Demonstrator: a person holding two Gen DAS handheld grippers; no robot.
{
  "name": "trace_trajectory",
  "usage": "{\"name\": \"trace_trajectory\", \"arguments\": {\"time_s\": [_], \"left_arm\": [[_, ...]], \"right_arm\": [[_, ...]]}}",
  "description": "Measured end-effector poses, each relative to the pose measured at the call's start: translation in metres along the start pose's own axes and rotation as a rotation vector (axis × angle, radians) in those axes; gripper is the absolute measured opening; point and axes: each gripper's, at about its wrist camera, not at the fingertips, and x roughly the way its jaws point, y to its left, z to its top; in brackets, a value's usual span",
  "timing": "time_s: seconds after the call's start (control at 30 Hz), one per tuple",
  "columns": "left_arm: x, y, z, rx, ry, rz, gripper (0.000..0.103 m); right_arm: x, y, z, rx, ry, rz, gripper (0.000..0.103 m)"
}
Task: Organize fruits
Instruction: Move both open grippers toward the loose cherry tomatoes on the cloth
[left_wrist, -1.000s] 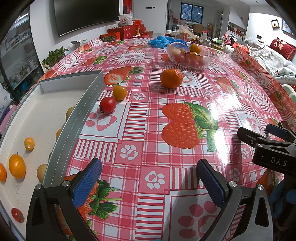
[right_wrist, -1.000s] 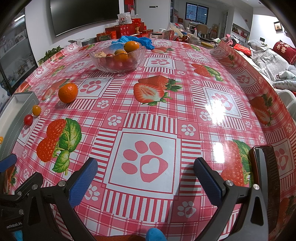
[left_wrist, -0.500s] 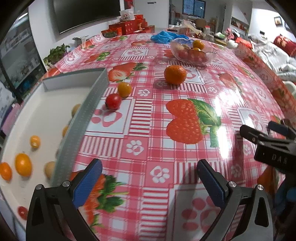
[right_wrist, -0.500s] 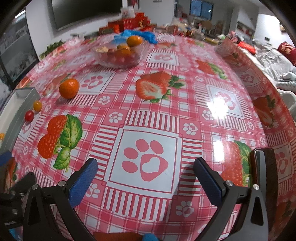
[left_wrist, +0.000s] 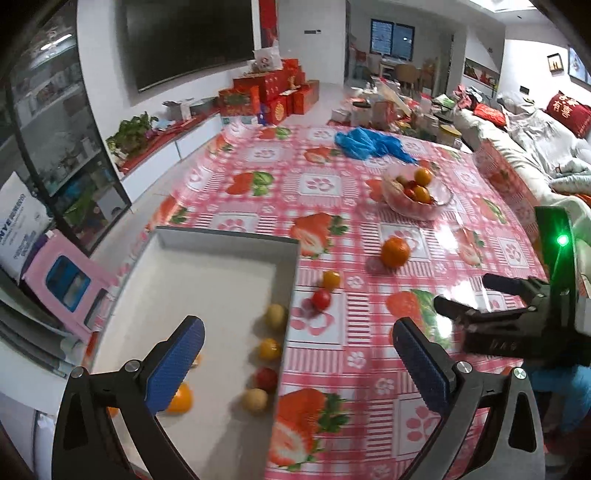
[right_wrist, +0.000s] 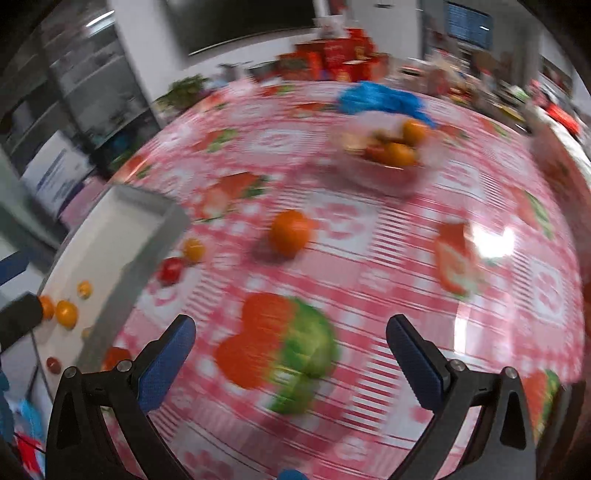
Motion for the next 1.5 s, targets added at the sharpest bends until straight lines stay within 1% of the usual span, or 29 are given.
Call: {"name": "trace_trajectory", "arguments": {"time_s": [0.03,0.1,0.13,0.17,0.2,0.27,0.33,0.4,0.5,0.53,0.57,0.63,0.7,0.77,0.8,0.9,0.97,1.03,1.13,1.2,1.33,1.37,1.4,1.43,1.47,1.5], "left_arm": [[0.001,0.000,-0.002,-0.005,0.003,-0.004,0.103],[0.005,0.000,-0.015,-0.017,0.014,-0.033,0.103],[0.005,-0.001,-0.022,-0.018,0.013,-0.039,0.103],[0.006,-0.003,-0.030,-0.014,0.009,-0.040,0.103],[0.006,-0.005,-0.035,-0.010,0.006,-0.034,0.103],[0.007,-0.006,-0.047,-0.001,0.001,-0.023,0.103],[0.007,-0.005,-0.053,-0.004,-0.002,-0.025,0.103],[0.007,-0.001,-0.055,-0.021,-0.008,-0.026,0.103],[0.009,0.008,-0.057,-0.058,-0.006,-0.026,0.103],[0.010,0.011,-0.058,-0.066,-0.005,-0.025,0.103],[0.012,0.013,-0.060,-0.074,-0.004,-0.024,0.103],[0.014,0.015,-0.063,-0.082,-0.001,-0.020,0.103],[0.016,0.017,-0.067,-0.089,0.004,-0.018,0.103],[0.017,0.017,-0.069,-0.094,0.008,-0.023,0.103],[0.017,0.017,-0.071,-0.094,0.010,-0.026,0.103],[0.018,0.018,-0.074,-0.089,0.015,-0.019,0.103],[0.018,0.018,-0.076,-0.094,0.021,-0.021,0.103],[0.017,0.019,-0.077,-0.104,0.021,-0.024,0.103],[0.014,0.017,-0.079,-0.103,0.012,-0.027,0.103],[0.014,0.014,-0.079,-0.099,0.011,-0.029,0.103],[0.014,0.004,-0.081,-0.083,0.010,-0.047,0.103],[0.014,0.002,-0.081,-0.079,0.010,-0.049,0.103],[0.015,-0.002,-0.082,-0.070,0.011,-0.053,0.103],[0.015,-0.005,-0.083,-0.066,0.013,-0.055,0.103],[0.015,-0.007,-0.084,-0.061,0.015,-0.060,0.103],[0.016,-0.011,-0.084,-0.055,0.019,-0.063,0.103]], "right_arm": [[0.005,0.007,0.001,-0.015,0.006,0.015,0.100],[0.017,0.021,0.005,-0.034,0.024,0.042,0.092],[0.022,0.024,0.007,-0.036,0.032,0.052,0.087],[0.028,0.030,0.009,-0.040,0.045,0.071,0.081],[0.032,0.034,0.010,-0.046,0.052,0.082,0.079],[0.039,0.044,0.012,-0.078,0.059,0.091,0.077],[0.045,0.052,0.017,-0.107,0.053,0.081,0.077],[0.050,0.052,0.024,-0.093,0.043,0.072,0.077],[0.056,0.052,0.034,-0.054,0.028,0.082,0.074],[0.059,0.054,0.038,-0.052,0.030,0.088,0.072],[0.062,0.056,0.040,-0.055,0.034,0.091,0.068],[0.068,0.060,0.043,-0.056,0.040,0.106,0.065],[0.073,0.063,0.047,-0.045,0.043,0.120,0.059],[0.076,0.067,0.051,-0.041,0.048,0.142,0.045],[0.078,0.069,0.051,-0.040,0.055,0.158,0.043],[0.080,0.073,0.050,-0.043,0.060,0.164,0.042],[0.079,0.071,0.045,-0.032,0.077,0.206,0.042],[0.074,0.070,0.040,-0.052,0.087,0.221,0.042],[0.059,0.067,0.025,-0.108,0.102,0.212,0.042],[0.050,0.059,0.008,-0.126,0.131,0.202,0.042],[0.030,0.039,-0.014,-0.140,0.136,0.170,0.041],[0.024,0.032,-0.019,-0.131,0.138,0.171,0.043],[0.019,0.027,-0.021,-0.125,0.131,0.165,0.048],[0.014,0.023,-0.021,-0.120,0.116,0.149,0.062],[0.008,0.019,-0.020,-0.115,0.087,0.121,0.071],[0.004,0.018,-0.018,-0.114,0.069,0.111,0.071]]}}
